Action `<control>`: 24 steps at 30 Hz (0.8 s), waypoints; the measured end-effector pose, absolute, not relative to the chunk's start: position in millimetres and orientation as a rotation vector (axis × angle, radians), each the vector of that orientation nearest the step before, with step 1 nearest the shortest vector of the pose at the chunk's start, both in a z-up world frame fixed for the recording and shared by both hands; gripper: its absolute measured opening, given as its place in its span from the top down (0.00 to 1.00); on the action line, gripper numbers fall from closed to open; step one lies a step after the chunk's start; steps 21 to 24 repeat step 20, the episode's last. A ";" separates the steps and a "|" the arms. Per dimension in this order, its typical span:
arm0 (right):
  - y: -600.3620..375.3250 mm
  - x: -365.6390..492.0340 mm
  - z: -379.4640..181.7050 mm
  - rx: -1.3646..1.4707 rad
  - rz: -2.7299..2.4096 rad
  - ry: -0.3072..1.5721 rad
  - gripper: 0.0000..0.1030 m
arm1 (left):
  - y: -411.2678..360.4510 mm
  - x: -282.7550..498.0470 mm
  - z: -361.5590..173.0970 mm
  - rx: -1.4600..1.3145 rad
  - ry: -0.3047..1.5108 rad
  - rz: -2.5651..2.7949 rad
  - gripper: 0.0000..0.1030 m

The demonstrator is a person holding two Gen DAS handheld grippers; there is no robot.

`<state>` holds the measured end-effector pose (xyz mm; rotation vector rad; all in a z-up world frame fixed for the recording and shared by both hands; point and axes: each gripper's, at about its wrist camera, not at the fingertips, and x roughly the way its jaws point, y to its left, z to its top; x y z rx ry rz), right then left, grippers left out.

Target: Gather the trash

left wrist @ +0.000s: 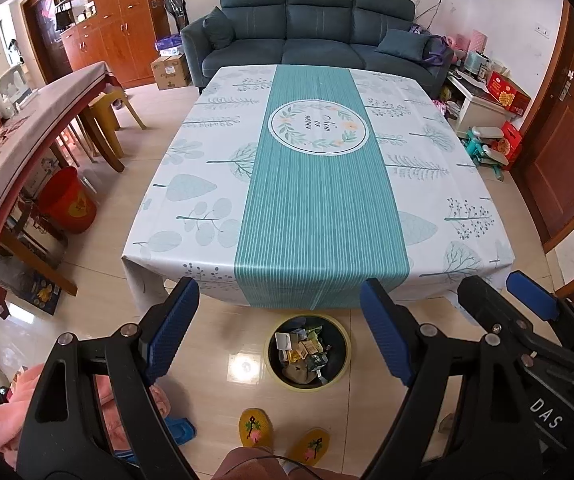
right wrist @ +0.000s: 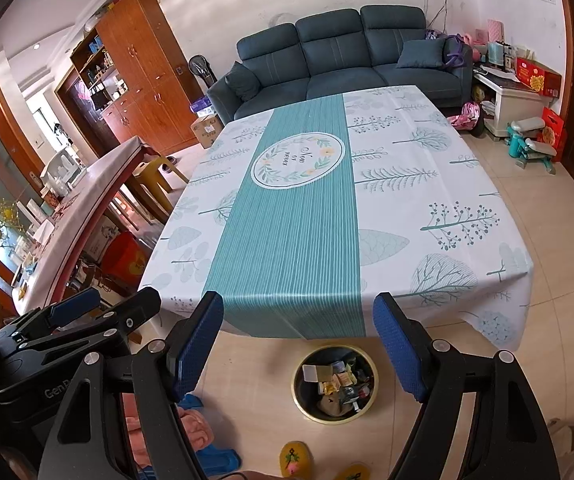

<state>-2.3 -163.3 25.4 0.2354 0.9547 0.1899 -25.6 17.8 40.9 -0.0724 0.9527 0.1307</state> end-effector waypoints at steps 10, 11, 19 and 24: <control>-164.7 -4.0 25.4 0.235 0.192 0.952 0.24 | 14.3 -29.4 42.1 -0.078 0.953 0.134 0.22; -164.2 -3.3 25.7 0.233 0.193 0.951 0.24 | 14.4 -29.8 42.0 -0.077 0.953 0.134 0.22; -170.7 -10.5 28.6 0.232 0.191 0.940 0.24 | 9.2 -36.6 45.5 -0.078 0.948 0.128 0.22; -171.7 -11.8 29.3 0.231 0.191 0.938 0.24 | 8.0 -37.6 46.3 -0.078 0.947 0.128 0.22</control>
